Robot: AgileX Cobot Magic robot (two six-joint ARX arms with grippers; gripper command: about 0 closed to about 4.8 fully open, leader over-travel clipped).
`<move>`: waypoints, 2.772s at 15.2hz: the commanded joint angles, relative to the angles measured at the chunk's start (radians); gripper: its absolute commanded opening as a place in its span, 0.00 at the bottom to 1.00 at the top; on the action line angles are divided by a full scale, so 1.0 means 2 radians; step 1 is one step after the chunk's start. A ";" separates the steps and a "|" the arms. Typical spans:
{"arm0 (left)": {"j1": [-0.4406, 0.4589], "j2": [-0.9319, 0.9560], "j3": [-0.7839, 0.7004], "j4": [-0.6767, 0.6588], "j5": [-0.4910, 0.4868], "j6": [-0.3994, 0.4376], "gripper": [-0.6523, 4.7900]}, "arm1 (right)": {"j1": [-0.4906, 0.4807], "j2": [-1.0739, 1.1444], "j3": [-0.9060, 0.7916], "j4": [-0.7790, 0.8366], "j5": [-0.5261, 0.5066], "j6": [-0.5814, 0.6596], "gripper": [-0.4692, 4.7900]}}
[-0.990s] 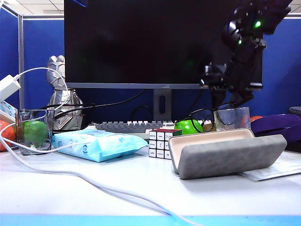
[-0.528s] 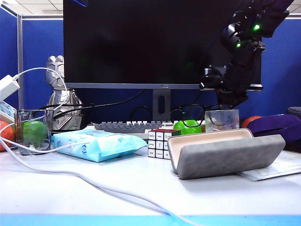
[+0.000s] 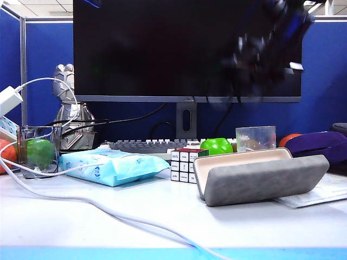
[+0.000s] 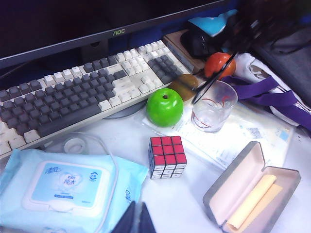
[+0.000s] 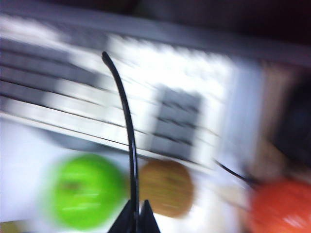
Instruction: Pick up the glasses, fold the temples of the glasses, place the glasses into the glasses case, and finally close the glasses case.
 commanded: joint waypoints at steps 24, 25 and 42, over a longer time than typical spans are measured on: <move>0.000 0.008 0.002 0.175 0.196 -0.255 0.11 | 0.039 -0.124 0.002 0.310 -0.481 0.073 0.09; 0.000 0.009 0.002 0.206 0.223 -0.296 0.11 | 0.040 -0.127 0.002 0.355 -0.499 0.106 0.09; 0.000 0.012 0.002 0.388 0.355 -0.586 0.39 | 0.129 -0.128 0.002 0.594 -0.466 0.224 0.09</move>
